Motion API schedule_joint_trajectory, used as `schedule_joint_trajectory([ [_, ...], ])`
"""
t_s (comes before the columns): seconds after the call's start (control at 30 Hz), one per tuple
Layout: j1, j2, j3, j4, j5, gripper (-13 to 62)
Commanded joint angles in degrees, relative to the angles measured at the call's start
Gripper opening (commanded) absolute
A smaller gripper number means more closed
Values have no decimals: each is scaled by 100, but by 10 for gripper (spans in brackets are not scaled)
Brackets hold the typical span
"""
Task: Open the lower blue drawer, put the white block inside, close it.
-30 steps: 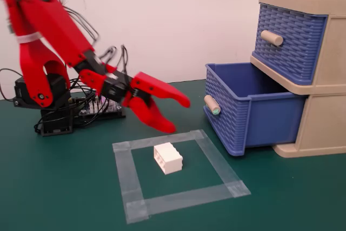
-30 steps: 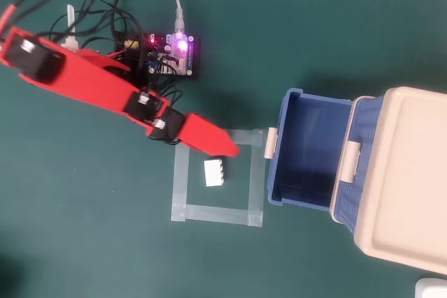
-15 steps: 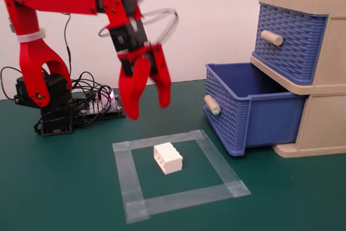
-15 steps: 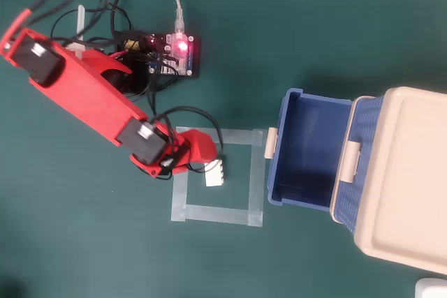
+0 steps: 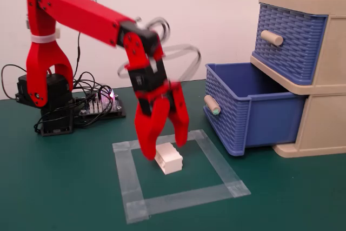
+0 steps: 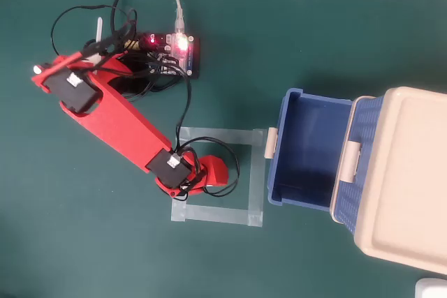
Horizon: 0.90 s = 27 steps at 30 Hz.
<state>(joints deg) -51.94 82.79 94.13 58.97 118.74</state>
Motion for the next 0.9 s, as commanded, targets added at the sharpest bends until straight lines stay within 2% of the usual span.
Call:
schedule_joint_trajectory([
  [0.0, -44, -18, -79, -185, 79, 318],
  [0.13, -44, -70, 167, -396, 88, 284],
  [0.33, -53, 0, 439, -457, 114, 170],
  [0.37, -53, 0, 457, -457, 141, 140],
  [0.5, -26, 62, 448, -369, 308, -77],
  [0.6, 167, 352, 396, -105, 492, -82],
  [0.77, 475, 1890, -325, 1213, 712, -82],
  [0.87, 246, 2109, -1301, 1582, 2013, -82],
])
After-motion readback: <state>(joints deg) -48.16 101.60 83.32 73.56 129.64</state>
